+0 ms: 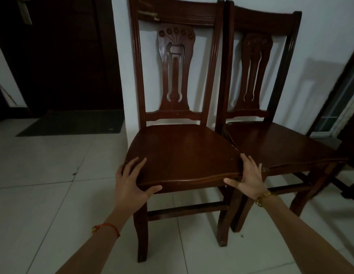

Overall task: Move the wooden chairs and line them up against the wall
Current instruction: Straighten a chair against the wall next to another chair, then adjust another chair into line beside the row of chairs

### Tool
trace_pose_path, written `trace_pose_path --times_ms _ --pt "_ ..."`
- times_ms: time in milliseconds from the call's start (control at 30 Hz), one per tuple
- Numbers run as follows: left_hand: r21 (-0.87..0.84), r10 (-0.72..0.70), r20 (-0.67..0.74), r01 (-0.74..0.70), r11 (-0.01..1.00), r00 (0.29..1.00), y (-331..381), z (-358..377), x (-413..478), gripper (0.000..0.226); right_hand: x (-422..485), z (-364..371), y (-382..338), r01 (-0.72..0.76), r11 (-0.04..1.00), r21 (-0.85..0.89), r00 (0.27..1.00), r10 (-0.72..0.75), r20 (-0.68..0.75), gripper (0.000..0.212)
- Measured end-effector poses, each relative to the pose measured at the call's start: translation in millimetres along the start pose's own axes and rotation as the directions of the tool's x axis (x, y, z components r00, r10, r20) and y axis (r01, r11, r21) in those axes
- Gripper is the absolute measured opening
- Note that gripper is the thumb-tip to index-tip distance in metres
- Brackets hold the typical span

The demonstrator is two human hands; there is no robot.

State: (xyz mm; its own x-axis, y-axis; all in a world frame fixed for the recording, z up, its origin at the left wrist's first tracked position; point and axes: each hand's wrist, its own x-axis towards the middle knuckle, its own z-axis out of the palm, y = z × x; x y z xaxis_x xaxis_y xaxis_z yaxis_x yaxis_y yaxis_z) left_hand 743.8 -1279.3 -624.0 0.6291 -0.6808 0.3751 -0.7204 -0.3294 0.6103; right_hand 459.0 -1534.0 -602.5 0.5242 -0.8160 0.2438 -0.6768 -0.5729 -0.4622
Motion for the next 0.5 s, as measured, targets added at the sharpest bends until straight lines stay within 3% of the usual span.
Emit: trace_pose_path --times_ms 200,300,400,500 --pt "0.095 -0.103 0.159 0.089 0.992 0.982 7 -12 8 0.127 -17 -20 -8 -0.045 0.983 0.18 0.996 0.029 0.09 0.115" --pt "0.111 -0.011 0.175 -0.009 0.994 0.985 23 -23 6 0.127 -38 -42 -18 -0.079 0.91 0.408 0.991 0.028 0.129 0.106" --pt "-0.117 0.161 0.204 -0.14 0.983 0.966 66 -39 1 0.106 -64 -73 -30 -0.053 0.844 0.534 0.991 -0.021 0.133 0.092" --pt "-0.504 0.207 0.237 -0.062 0.862 0.949 134 -62 -3 0.083 -91 -117 -39 -0.031 0.786 0.618 0.993 -0.045 0.106 0.079"
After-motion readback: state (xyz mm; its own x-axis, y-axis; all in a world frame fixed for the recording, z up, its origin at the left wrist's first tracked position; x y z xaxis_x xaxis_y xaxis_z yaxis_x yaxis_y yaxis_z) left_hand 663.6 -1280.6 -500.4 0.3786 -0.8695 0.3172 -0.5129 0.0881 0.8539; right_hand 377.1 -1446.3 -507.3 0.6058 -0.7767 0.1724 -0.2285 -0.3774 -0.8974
